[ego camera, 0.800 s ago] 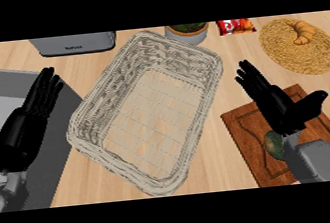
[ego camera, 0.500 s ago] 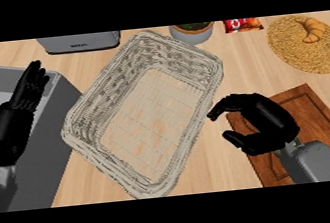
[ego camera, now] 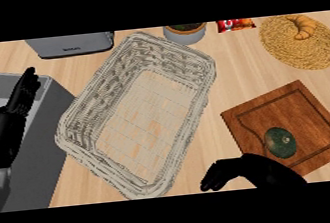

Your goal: Pick the squash from the cutting board and place it in the basket

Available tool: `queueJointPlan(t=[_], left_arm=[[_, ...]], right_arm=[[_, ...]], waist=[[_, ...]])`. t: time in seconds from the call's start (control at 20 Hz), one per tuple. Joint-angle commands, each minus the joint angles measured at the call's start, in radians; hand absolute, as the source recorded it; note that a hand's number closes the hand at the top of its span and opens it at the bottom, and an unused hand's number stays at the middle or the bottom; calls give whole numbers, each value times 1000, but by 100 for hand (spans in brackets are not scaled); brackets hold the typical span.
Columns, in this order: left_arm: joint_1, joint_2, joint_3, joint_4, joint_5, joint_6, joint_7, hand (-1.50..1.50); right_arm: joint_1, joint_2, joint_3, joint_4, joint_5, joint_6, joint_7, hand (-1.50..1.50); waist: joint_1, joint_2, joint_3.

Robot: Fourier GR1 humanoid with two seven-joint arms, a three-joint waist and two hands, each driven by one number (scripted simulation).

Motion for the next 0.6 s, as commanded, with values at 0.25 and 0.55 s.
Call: queueJointPlan(t=[0.25, 0.55], left_arm=[[-12, -13, -3, 37, -26, 21, -11, 0], [-12, -24, -49, -3, -39, 22, -2, 0]], right_arm=[[-164, -312, -260, -263, 356, -84, 180, -150], [-315, -616, -269, -287, 426, 205, 252, -150]], waist=[[-12, 2, -15], [41, 10, -13]])
